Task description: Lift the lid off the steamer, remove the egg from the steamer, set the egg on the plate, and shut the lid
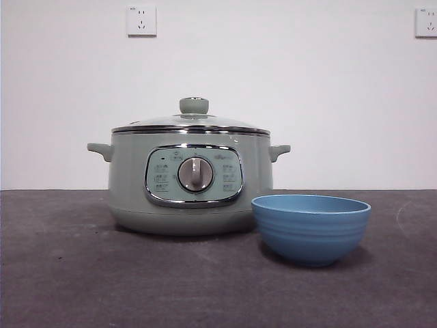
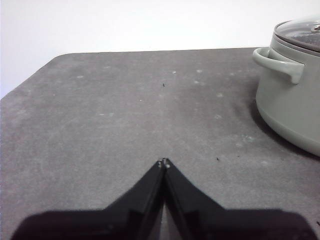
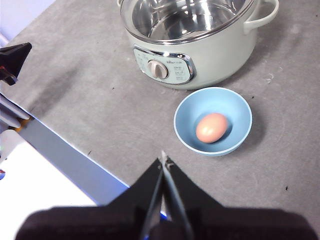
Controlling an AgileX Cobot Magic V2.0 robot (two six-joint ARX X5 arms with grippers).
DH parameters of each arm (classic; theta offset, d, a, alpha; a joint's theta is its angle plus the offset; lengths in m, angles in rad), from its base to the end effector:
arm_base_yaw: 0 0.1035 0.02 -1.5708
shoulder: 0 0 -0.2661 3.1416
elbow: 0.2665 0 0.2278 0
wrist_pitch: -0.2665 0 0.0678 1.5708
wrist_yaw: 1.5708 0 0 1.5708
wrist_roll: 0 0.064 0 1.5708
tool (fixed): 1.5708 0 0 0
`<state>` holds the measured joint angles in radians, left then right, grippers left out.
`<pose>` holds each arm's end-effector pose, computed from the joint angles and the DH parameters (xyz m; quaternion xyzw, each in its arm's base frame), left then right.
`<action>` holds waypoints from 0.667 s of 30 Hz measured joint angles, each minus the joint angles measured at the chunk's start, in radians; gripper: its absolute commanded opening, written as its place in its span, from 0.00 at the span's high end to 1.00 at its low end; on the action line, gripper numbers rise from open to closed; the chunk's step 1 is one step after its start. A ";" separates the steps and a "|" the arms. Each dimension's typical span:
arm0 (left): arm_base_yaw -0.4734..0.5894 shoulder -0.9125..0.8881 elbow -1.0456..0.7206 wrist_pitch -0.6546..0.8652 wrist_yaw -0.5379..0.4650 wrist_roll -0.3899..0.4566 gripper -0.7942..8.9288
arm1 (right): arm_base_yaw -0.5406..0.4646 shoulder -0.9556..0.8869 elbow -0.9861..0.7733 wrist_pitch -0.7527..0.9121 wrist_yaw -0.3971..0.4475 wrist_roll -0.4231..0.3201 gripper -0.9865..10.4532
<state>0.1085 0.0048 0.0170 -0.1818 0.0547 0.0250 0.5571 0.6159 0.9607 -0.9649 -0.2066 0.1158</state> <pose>0.1025 0.0076 0.1452 0.0056 0.0847 0.0257 0.9961 0.0741 0.0616 0.3122 -0.0020 0.3205 0.3369 0.8853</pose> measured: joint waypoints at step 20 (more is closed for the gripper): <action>0.000 0.000 0.000 0.000 0.000 0.000 0.92 | -0.281 -0.179 -0.063 0.306 0.055 -0.072 0.91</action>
<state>0.1085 0.0048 0.0170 -0.1818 0.0547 0.0250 0.2764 0.4370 0.8982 -0.6590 -0.1513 0.0433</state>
